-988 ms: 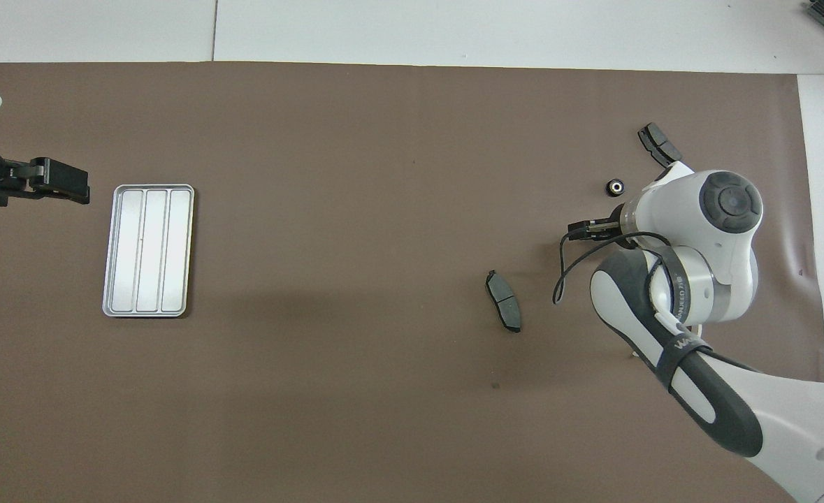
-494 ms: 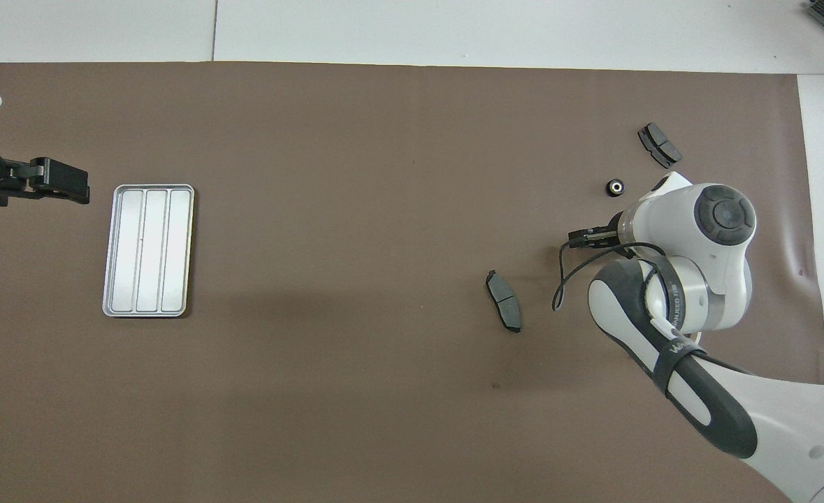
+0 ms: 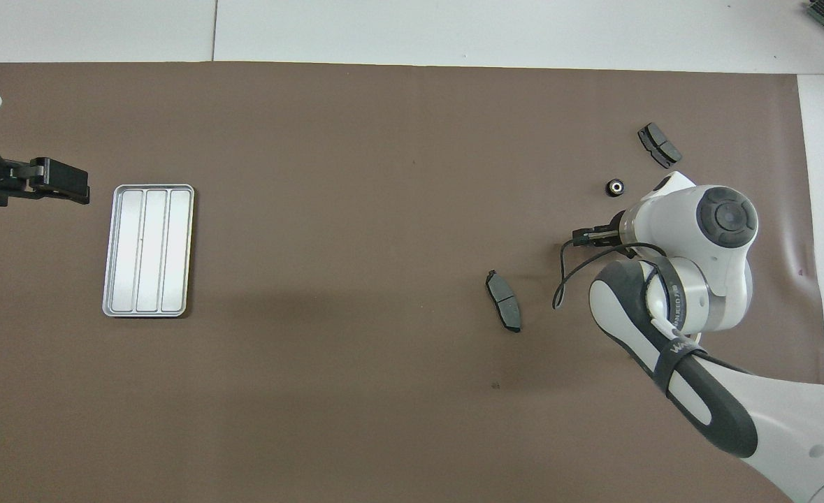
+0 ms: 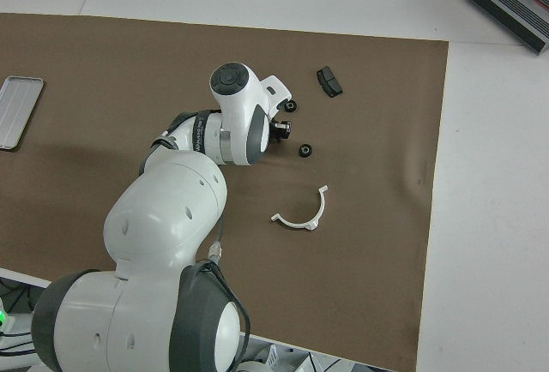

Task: Pick bearing gear from pile to tray
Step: 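Reach the right gripper down and grasp a black bearing ring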

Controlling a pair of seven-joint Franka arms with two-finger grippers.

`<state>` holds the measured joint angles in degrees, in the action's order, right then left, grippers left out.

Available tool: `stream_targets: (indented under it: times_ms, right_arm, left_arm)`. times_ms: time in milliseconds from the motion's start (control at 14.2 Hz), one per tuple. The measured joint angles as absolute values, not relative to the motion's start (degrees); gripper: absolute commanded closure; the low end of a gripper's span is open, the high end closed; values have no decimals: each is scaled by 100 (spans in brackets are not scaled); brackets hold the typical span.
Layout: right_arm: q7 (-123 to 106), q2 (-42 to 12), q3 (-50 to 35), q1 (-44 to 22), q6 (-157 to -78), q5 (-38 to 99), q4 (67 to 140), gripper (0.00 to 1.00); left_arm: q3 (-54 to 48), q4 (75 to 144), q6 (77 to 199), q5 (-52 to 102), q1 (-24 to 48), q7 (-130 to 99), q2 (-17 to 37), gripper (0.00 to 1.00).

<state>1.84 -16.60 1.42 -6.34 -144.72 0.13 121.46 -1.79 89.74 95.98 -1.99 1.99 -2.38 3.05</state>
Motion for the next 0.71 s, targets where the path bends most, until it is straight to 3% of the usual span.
stream_targets:
  times_ms: [353,494,635,706]
  right_arm:
    - [184,-1659,152,-629,-14481,12,12144,58]
    - [184,-1656,158,-626,-14482,12,12142,73]
    - [184,-1649,167,-620,-14482,12,12141,95]
    - [184,-1647,172,-618,-14483,12,12138,100]
  left_arm:
    - [-179,8974,9598,-199,199,-238,305,0]
    - [-179,8974,9598,-199,199,-238,305,0]
    - [-179,8974,9598,-199,199,-238,305,0]
    - [-179,8974,9598,-199,199,-238,305,0]
